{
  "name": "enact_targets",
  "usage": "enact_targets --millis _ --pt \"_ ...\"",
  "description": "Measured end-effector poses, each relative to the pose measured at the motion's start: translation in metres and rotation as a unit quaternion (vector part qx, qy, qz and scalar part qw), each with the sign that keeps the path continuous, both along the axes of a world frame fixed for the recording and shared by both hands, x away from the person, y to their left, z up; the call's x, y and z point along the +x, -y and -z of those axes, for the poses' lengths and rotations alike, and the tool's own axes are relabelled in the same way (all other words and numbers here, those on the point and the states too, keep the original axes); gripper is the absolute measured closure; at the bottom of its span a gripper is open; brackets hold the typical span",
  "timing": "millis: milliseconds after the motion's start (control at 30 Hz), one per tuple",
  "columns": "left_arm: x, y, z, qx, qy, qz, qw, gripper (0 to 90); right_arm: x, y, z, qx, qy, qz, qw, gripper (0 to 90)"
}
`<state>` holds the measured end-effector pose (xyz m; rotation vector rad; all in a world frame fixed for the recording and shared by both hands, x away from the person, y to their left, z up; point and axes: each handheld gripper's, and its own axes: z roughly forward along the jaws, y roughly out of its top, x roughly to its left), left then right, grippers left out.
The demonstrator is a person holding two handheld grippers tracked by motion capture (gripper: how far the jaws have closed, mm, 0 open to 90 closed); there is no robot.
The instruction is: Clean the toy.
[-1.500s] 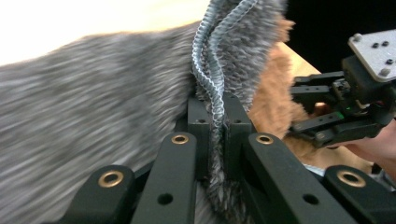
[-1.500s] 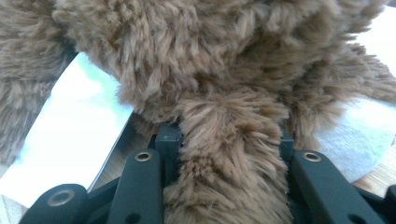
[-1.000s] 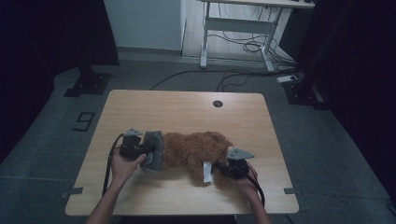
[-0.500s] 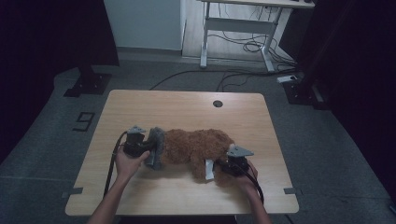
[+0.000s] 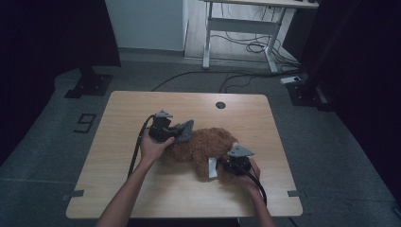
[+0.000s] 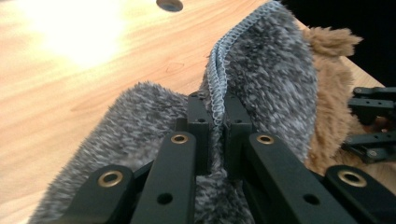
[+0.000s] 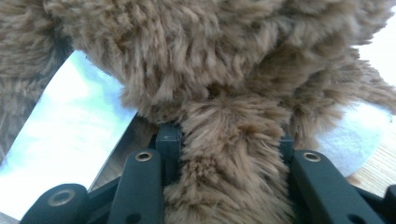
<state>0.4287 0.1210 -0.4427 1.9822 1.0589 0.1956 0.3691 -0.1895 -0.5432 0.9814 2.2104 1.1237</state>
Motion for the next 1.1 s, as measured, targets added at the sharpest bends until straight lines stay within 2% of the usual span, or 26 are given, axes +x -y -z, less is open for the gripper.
enact_targets --millis 133,233,367,467,533,567,667,767,867,933,967,1000,1033,1100 --pt "-0.008 -0.004 0.005 0.002 -0.005 0.012 0.9999 84.7 0.0 0.002 0.001 0.009 -0.003 -0.001 1.0 59.8" --pt "-0.018 -0.005 0.007 0.007 -0.001 0.018 0.9998 84.9 -0.001 0.003 0.0 0.015 -0.004 -0.004 0.9999 55.8" --pt "-0.032 -0.01 0.014 0.009 0.005 0.025 0.9996 85.3 -0.007 0.004 -0.003 0.018 -0.004 -0.009 0.9998 43.5" --pt "-0.04 -0.017 0.019 -0.002 0.004 0.026 0.9997 85.3 -0.011 0.011 -0.005 0.04 -0.018 -0.008 0.999 28.2" --pt "-0.047 -0.021 0.023 -0.013 0.002 0.028 0.9995 85.4 -0.015 0.016 -0.009 0.056 -0.019 -0.008 0.9982 24.0" --pt "-0.05 -0.022 0.026 -0.019 0.003 0.031 0.9993 85.4 -0.017 0.018 -0.011 0.065 -0.017 -0.008 0.9977 23.8" --pt "-0.062 -0.021 0.031 -0.025 0.005 0.042 0.9988 85.4 -0.026 0.029 -0.027 0.121 0.0 -0.004 0.9927 19.9" --pt "-0.072 -0.018 0.034 -0.025 0.007 0.053 0.9982 85.4 -0.027 0.029 -0.043 0.14 0.01 -0.005 0.9901 14.5" --pt "-0.078 -0.016 0.035 -0.02 0.009 0.055 0.9982 85.5 -0.022 0.018 -0.051 0.133 0.008 -0.015 0.991 13.4" --pt "-0.078 -0.017 0.036 -0.022 0.005 0.056 0.9982 85.5 -0.013 0.009 -0.051 0.114 -0.013 -0.016 0.9933 10.8" --pt "-0.078 -0.018 0.036 -0.024 0.004 0.056 0.9982 85.5 -0.009 0.004 -0.049 0.111 -0.027 -0.022 0.9932 12.4" --pt "-0.078 -0.018 0.037 -0.025 0.002 0.056 0.9981 85.5 -0.006 0.0 -0.047 0.112 -0.041 -0.038 0.9922 17.5" --pt "-0.079 -0.019 0.037 -0.023 0.003 0.056 0.9982 85.5 -0.006 -0.003 -0.045 0.109 -0.046 -0.048 0.9918 20.1" --pt "-0.081 -0.02 0.039 -0.026 0.003 0.057 0.998 85.5 -0.007 -0.008 -0.041 0.101 -0.047 -0.048 0.9926 27.7"
